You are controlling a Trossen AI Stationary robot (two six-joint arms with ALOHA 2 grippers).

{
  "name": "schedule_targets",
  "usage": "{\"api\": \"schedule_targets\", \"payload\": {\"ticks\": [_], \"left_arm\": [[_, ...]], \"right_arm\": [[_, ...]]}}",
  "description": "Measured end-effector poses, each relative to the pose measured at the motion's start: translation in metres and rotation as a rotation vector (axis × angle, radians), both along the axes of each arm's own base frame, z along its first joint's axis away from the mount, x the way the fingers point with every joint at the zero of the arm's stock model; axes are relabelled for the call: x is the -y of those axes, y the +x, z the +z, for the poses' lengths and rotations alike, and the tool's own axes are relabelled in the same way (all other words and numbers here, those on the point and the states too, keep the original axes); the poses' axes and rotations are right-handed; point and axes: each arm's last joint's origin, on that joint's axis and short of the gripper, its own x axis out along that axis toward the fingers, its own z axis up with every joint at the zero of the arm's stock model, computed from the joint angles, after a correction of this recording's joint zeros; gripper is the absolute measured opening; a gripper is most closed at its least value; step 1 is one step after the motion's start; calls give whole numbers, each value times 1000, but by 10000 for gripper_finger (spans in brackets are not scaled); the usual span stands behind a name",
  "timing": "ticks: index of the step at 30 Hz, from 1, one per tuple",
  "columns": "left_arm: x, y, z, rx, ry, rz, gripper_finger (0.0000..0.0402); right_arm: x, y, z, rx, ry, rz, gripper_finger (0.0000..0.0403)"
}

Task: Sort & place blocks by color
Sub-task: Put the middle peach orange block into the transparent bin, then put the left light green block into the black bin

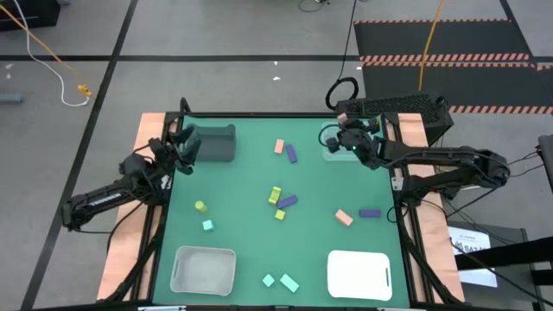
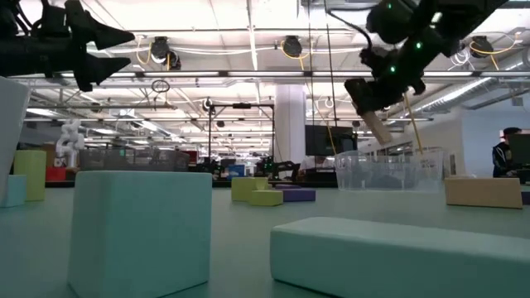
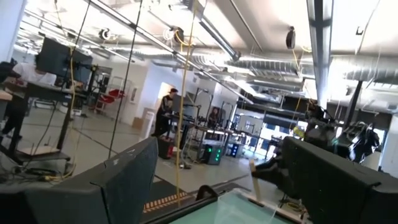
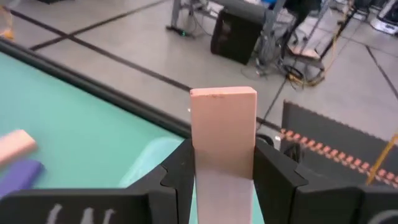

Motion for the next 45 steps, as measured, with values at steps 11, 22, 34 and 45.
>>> {"api": "schedule_targets", "payload": {"ticks": [11, 22, 34, 45], "left_arm": [[0, 0, 0, -2, -5, 14, 347], [-1, 0, -2, 20, -59, -10, 347], [4, -2, 9, 162, -50, -171, 347], [5, 23, -4, -37, -231, -368, 347]], "right_arm": [[9, -21, -42, 61, 85, -18, 209], [12, -12, -28, 185, -24, 101, 248], [-3, 5, -8, 387, -94, 314, 247], [-21, 12, 1, 480, -124, 396, 247]]}}
